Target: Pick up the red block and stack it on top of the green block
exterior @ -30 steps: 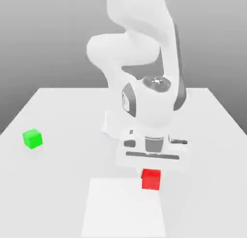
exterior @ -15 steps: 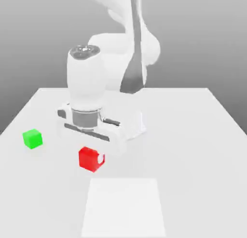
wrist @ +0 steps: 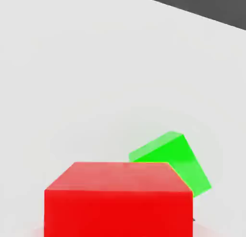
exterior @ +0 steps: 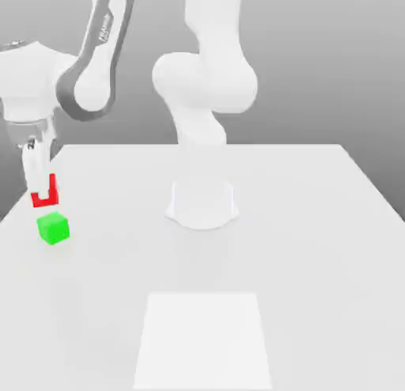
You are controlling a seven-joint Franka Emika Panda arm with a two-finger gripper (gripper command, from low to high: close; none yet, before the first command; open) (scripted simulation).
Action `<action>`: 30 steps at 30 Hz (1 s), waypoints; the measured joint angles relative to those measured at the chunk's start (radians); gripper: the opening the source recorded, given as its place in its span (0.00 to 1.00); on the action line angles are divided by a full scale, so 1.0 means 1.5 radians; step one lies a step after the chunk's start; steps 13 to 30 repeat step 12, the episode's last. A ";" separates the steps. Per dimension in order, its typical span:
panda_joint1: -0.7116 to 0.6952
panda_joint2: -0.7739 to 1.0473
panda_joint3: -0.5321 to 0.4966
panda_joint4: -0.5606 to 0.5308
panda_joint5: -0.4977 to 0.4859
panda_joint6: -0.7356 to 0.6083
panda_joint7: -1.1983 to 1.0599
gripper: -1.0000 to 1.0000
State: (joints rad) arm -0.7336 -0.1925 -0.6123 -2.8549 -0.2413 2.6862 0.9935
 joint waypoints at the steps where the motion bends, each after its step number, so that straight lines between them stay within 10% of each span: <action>1: 0.005 0.014 -0.006 0.001 0.014 0.012 -0.011 0.00; 9: 0.038 0.163 0.018 0.004 0.251 0.136 -0.178 0.00; 10: 0.031 0.176 0.031 0.004 0.279 0.147 -0.198 1.00; 30: 0.031 0.176 0.031 0.004 0.279 0.147 -0.198 1.00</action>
